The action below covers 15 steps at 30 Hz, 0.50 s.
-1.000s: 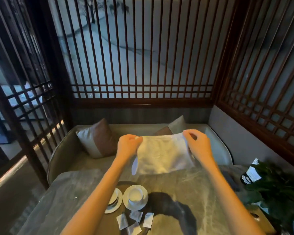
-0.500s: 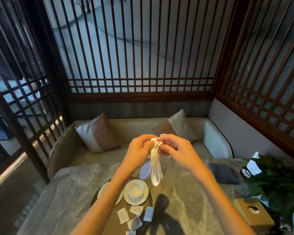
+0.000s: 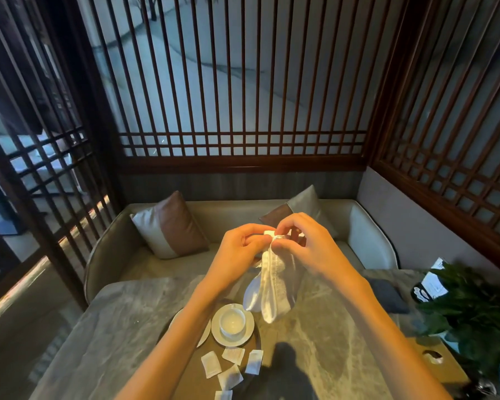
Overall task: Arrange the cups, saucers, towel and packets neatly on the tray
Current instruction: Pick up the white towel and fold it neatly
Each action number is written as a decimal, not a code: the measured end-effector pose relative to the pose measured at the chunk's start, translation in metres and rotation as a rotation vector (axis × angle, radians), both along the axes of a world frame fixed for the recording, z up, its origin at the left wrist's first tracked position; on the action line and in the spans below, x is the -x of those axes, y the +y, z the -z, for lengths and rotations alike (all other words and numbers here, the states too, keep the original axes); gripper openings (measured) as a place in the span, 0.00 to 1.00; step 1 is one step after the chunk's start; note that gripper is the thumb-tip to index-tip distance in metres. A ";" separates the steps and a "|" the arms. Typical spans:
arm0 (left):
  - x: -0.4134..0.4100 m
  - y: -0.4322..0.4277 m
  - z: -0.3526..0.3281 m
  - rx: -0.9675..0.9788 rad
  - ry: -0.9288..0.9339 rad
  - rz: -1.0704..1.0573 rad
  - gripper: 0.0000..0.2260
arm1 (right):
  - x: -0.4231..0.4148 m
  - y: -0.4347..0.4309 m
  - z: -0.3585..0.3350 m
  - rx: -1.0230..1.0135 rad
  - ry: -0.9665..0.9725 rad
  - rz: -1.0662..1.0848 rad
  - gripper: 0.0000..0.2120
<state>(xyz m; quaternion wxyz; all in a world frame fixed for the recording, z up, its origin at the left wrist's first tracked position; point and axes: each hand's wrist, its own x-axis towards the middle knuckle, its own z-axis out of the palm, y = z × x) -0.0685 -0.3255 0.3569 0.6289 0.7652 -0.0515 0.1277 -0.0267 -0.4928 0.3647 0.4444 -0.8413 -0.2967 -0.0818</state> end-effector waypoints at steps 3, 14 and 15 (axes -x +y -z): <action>0.002 0.000 0.001 -0.001 0.010 -0.012 0.05 | 0.002 0.000 -0.001 0.046 -0.003 -0.004 0.05; 0.008 0.002 0.002 -0.015 0.019 -0.029 0.04 | 0.007 -0.002 -0.009 0.224 -0.112 -0.013 0.07; 0.009 0.001 0.001 -0.020 0.014 -0.030 0.04 | 0.008 -0.001 -0.010 0.203 -0.105 -0.010 0.06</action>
